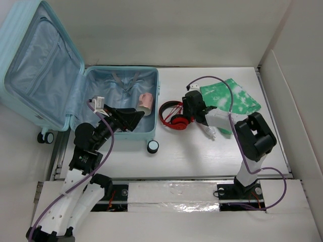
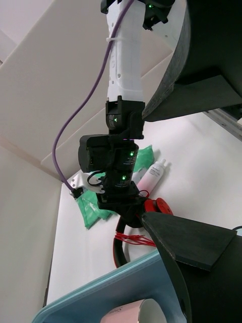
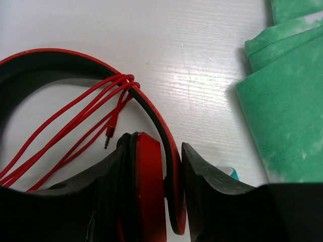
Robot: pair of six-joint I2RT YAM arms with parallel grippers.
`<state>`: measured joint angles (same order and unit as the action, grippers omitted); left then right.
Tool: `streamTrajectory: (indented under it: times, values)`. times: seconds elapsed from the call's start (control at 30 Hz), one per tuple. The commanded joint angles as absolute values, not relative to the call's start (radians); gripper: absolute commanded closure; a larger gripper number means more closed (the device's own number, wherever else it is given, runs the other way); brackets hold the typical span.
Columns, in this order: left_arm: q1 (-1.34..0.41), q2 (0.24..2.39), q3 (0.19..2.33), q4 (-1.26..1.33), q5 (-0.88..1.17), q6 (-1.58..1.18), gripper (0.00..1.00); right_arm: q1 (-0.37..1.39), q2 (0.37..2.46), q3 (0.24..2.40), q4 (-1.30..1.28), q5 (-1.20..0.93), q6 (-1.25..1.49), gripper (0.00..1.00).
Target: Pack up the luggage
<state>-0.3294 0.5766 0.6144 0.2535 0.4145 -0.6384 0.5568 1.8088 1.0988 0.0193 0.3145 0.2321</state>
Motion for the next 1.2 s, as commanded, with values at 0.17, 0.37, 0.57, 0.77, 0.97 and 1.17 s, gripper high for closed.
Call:
streamTrajectory:
  times: [0.17,0.37,0.57,0.77,0.97,1.17]
  values:
    - [-0.325,0.571,0.609,0.321,0.416,-0.646,0.30,0.549,1.765,1.108,0.027,0.222,0.232,0.86]
    - [-0.325,0.565,0.618,0.310,0.396,-0.640,0.30,0.558,1.504,1.086,0.067,0.270,0.221,0.90]
    - [-0.325,0.523,0.626,0.295,0.353,-0.632,0.30,0.610,1.370,1.121,0.083,0.219,0.209,0.90]
    - [-0.325,0.489,0.675,0.261,0.327,-0.603,0.31,0.736,1.581,1.345,0.117,0.192,0.213,0.90]
    - [-0.325,0.404,0.704,0.218,0.236,-0.565,0.31,0.850,1.894,1.688,0.146,0.172,0.210,0.85]
    - [-0.325,0.348,0.686,0.207,0.192,-0.555,0.31,0.922,2.192,2.006,0.109,0.152,0.215,0.74]
